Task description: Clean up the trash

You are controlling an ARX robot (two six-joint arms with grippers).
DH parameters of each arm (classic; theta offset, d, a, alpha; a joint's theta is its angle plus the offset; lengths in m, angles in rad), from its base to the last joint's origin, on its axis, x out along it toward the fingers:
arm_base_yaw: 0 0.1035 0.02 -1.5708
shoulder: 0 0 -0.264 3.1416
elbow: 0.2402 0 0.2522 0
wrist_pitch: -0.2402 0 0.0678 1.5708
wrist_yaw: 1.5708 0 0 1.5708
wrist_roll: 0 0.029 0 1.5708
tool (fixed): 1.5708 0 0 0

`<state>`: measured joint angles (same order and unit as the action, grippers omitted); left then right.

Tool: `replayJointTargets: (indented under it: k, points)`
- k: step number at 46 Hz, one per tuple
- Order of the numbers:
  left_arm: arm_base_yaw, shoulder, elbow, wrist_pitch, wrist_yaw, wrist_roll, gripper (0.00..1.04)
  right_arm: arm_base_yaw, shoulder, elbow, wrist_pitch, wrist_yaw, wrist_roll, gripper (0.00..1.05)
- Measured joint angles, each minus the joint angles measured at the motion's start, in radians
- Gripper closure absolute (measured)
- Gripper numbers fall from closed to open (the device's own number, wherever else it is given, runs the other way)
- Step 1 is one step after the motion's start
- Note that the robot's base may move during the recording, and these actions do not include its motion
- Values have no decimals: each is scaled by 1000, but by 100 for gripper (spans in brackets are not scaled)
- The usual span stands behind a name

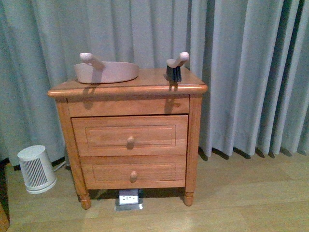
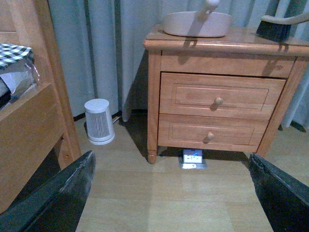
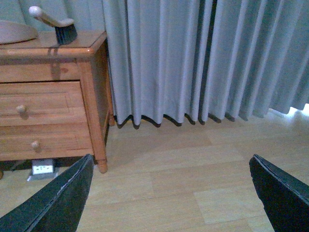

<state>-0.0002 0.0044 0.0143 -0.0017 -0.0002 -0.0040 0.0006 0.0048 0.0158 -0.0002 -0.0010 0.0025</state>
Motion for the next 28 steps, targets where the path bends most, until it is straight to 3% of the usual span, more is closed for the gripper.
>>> replayJointTargets:
  k: [28]
  points:
    - [0, 0, 0, 0, 0, 0, 8, 0, 0, 0, 0, 0, 0, 7]
